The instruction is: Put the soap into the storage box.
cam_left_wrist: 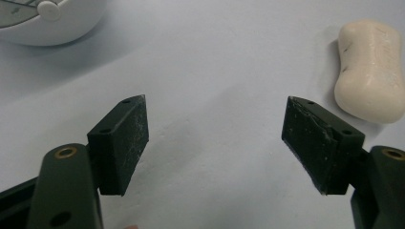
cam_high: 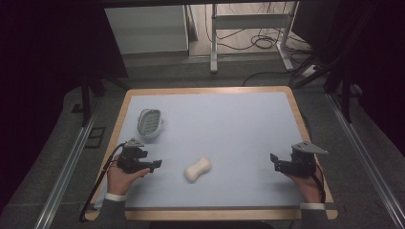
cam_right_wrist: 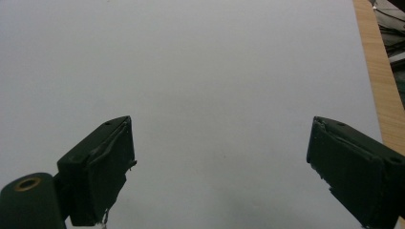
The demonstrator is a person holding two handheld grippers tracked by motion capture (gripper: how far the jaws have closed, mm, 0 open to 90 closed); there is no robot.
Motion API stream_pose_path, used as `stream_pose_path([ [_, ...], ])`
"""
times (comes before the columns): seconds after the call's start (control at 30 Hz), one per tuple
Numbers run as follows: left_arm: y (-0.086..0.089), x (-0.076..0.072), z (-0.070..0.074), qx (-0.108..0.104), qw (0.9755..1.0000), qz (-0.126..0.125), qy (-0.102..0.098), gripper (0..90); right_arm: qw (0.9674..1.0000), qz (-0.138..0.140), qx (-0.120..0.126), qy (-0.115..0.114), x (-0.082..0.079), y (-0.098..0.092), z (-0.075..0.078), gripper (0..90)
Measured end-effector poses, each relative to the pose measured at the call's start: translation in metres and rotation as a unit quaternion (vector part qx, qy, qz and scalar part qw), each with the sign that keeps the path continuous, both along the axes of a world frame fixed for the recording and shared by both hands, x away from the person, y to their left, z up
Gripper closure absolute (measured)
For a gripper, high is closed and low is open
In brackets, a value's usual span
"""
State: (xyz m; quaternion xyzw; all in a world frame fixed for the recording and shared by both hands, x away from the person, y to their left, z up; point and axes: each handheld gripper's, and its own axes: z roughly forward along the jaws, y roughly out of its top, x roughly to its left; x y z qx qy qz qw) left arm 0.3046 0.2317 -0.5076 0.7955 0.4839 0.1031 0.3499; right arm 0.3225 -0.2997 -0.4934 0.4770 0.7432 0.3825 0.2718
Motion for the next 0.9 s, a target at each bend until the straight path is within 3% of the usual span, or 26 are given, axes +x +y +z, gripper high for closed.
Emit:
stream_pose_path([
  [0.33,-0.001,-0.011,0.004,0.011,0.9999,0.003,-0.008,24.5,0.9999,0.008,-0.004,0.01,0.008,0.002,-0.003,9.4],
  [0.7,-0.001,-0.017,0.006,0.003,0.9999,0.003,-0.01,25.0,0.9997,0.008,-0.011,0.018,0.01,0.005,-0.002,9.4],
  [0.83,-0.004,-0.016,0.007,0.009,0.9999,0.004,-0.01,25.1,0.9996,0.008,-0.004,0.026,0.008,0.003,-0.004,9.4],
  [0.9,-0.009,-0.015,0.009,0.024,0.9996,0.001,-0.012,25.1,0.9997,0.008,0.001,0.025,0.008,0.0,-0.004,9.4],
])
